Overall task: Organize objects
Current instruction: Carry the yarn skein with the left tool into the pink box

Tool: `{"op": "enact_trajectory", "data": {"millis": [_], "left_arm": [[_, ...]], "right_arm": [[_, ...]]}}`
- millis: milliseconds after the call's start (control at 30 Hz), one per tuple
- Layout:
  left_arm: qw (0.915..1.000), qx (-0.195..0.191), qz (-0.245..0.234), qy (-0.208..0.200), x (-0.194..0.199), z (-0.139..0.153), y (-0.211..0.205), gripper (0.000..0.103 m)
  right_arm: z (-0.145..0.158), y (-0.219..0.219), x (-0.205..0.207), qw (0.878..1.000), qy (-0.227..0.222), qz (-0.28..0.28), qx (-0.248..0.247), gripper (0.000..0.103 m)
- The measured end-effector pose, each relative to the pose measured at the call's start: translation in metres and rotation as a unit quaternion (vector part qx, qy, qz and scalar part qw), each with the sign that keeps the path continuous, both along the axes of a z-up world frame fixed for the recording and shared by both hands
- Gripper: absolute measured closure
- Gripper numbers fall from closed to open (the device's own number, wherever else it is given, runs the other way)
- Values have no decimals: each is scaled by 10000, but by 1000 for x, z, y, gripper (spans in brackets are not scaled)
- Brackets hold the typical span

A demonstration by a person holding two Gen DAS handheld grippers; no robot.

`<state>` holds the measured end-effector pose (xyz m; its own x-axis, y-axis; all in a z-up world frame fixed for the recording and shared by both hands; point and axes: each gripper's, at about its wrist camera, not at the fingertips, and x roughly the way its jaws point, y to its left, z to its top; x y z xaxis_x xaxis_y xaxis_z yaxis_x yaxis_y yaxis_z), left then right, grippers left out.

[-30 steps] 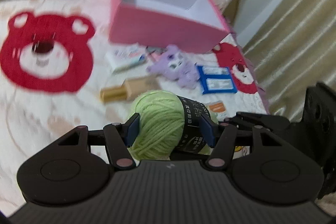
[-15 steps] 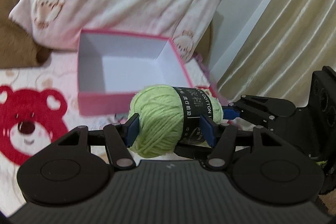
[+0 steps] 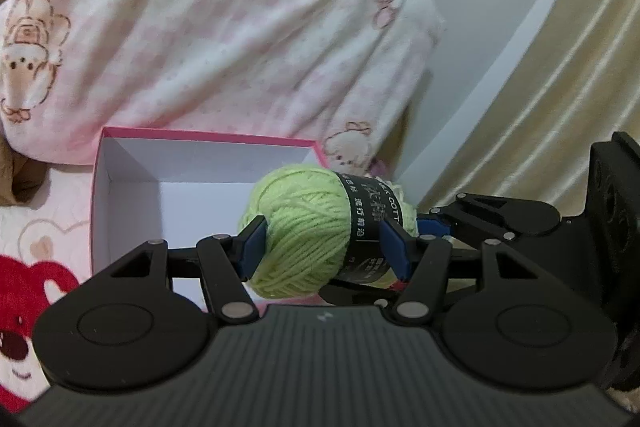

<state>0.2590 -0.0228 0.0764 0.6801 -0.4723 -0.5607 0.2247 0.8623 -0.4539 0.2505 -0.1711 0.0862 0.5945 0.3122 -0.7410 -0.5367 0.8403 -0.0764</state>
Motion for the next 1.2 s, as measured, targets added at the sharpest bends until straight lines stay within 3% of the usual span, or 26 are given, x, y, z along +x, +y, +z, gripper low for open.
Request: {"op": "enact_trajectory", "data": {"millis": [133, 267, 567, 667, 733, 833, 933, 1033, 1100, 1167, 1200], "left_arm": [[9995, -237, 166, 160, 38, -30, 3, 44], [9988, -287, 223, 344, 69, -62, -2, 44], [9969, -242, 216, 716, 121, -100, -9, 44], [9917, -586, 237, 1123, 135, -116, -6, 45], [9876, -867, 203, 1296, 143, -126, -5, 45], [9885, -623, 312, 1343, 149, -133, -12, 47], [9886, -529, 363, 1365, 153, -137, -14, 52], [9905, -189, 488, 1272, 154, -135, -21, 52], [9899, 241, 631, 1248, 157, -132, -27, 52], [9881, 613, 736, 1202, 160, -132, -31, 53], [9883, 662, 718, 1175, 160, -133, -33, 53]], "right_arm": [[-28, -6, 27, 9991, -316, 197, -177, 30], [-58, -15, 58, 10000, -20, 66, -31, 30], [-91, -13, 109, 9984, 406, -102, -377, 30], [-100, -5, 117, 9948, 289, -245, -943, 31], [-103, -3, 120, 9939, 187, -253, -1061, 32], [-106, -6, 130, 9950, 317, -260, -915, 34], [-109, -4, 131, 9950, 184, -165, -964, 37], [-109, -7, 129, 9947, 99, -143, -1017, 37], [-109, -13, 126, 9945, 39, -170, -1029, 40], [-108, -21, 123, 9949, -17, -236, -978, 51], [-107, -25, 123, 9955, 18, -264, -910, 54]]}}
